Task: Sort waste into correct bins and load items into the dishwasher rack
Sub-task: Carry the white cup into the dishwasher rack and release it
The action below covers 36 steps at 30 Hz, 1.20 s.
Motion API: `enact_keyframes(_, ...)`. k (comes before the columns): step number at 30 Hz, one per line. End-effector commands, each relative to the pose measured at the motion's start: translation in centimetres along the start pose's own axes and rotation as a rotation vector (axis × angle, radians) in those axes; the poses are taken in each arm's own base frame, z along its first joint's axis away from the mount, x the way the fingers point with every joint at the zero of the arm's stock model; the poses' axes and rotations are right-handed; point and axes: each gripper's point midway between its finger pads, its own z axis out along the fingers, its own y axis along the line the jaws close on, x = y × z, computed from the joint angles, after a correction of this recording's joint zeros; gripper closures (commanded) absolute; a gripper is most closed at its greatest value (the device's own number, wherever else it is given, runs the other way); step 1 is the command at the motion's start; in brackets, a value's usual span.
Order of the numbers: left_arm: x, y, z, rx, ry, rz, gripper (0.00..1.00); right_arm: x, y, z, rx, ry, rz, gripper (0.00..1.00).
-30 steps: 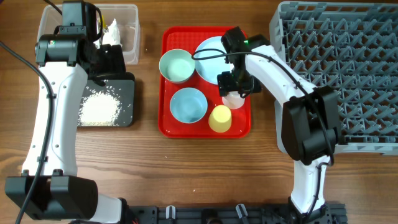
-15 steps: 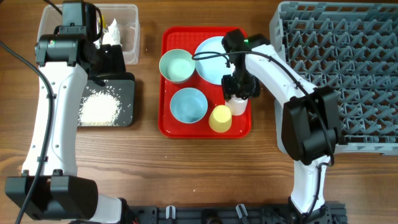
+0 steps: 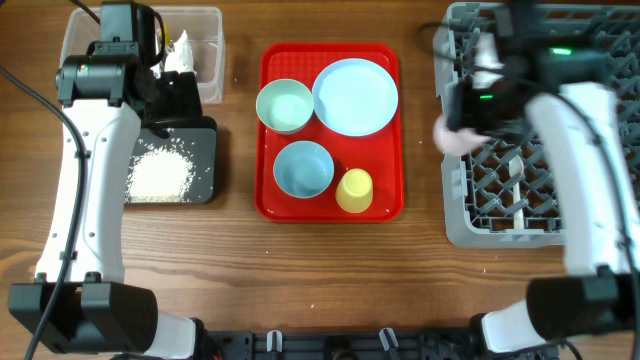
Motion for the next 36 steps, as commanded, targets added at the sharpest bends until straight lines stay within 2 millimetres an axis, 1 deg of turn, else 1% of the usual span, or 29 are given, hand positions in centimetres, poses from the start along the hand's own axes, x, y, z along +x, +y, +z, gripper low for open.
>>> enact_keyframes(1, 0.0, 0.4, 0.2, -0.018, -0.001, -0.011, 0.0, -0.5, -5.6, -2.4, 0.039, -0.062, 0.124, 0.6)
enact_keyframes(3, 0.0, 0.4, 0.2, -0.018, -0.001, -0.011, 0.0, -0.3, -9.2, -2.3, 0.065, -0.052, 0.228, 0.6)
enact_keyframes(4, 0.0, 0.4, 0.2, -0.018, -0.001, -0.011, 0.0, -0.1, -10.4, -2.2, 0.074, -0.047, 0.265, 0.6)
enact_keyframes(5, 0.0, 0.4, 0.2, -0.018, -0.001, -0.012, 0.0, 0.2, -12.0, -2.1, 0.085, -0.043, 0.313, 0.6)
enact_keyframes(7, 0.0, 0.4, 0.2, -0.018, -0.001, -0.011, 0.0, 1.2, -15.9, -2.1, 0.111, -0.037, 0.434, 0.6)
enact_keyframes(8, 0.0, 0.4, 0.2, -0.018, -0.001, -0.012, 0.0, 1.5, -17.0, -2.2, 0.119, -0.036, 0.469, 0.6)
enact_keyframes(9, 0.0, 0.4, 0.2, -0.018, -0.001, -0.012, 0.0, 2.1, -18.6, -2.3, 0.129, -0.036, 0.521, 0.6)
enact_keyframes(12, 0.0, 0.4, 0.2, -0.018, -0.001, -0.011, 0.0, 3.1, -21.8, -2.8, 0.15, -0.05, 0.626, 0.61)
enact_keyframes(13, 0.0, 0.4, 0.2, -0.018, -0.001, -0.011, 0.0, 3.2, -22.6, -2.8, 0.156, -0.055, 0.651, 0.61)
enact_keyframes(14, 0.0, 0.4, 0.2, -0.018, -0.001, -0.011, 0.0, 3.3, -23.3, -2.8, 0.163, -0.06, 0.668, 0.61)
enact_keyframes(16, 0.0, 0.4, 0.2, -0.018, -0.001, -0.011, 0.0, 2.9, -25.4, -2.7, 0.19, -0.096, 0.704, 0.61)
enact_keyframes(17, 0.0, 0.4, 0.2, -0.018, -0.001, -0.011, 0.0, 2.7, -26.0, -2.4, 0.192, -0.101, 0.714, 0.61)
enact_keyframes(20, 0.0, 0.4, 0.2, -0.018, -0.001, -0.011, 0.0, 3.1, -27.4, -0.9, 0.199, -0.057, 0.741, 0.61)
enact_keyframes(25, 0.0, 0.4, 0.2, -0.018, -0.001, -0.012, 0.0, 4.1, -29.6, 3.5, 0.201, 0.084, 0.783, 0.62)
enact_keyframes(28, 0.0, 0.4, 0.2, -0.018, -0.001, -0.012, 0.0, 4.9, -30.1, 6.3, 0.183, 0.177, 0.797, 0.61)
enact_keyframes(30, 0.0, 0.4, 0.2, -0.018, -0.001, -0.011, 0.0, 5.5, -30.3, 7.7, 0.189, 0.232, 0.8, 0.61)
enact_keyframes(32, 0.0, 0.4, 0.2, -0.018, -0.001, -0.011, 0.0, 5.7, -30.5, 8.6, 0.185, 0.257, 0.806, 0.61)
enact_keyframes(34, 0.0, 0.4, 0.2, -0.018, -0.001, -0.012, 0.0, 5.8, -30.6, 8.9, 0.185, 0.265, 0.807, 0.61)
enact_keyframes(35, 0.0, 0.4, 0.2, -0.018, -0.001, -0.011, 0.0, 5.8, -30.7, 8.9, 0.185, 0.263, 0.809, 0.58)
enact_keyframes(36, 0.0, 0.4, 0.2, -0.018, -0.001, -0.012, 0.0, 5.7, -30.8, 8.9, 0.186, 0.258, 0.81, 0.45)
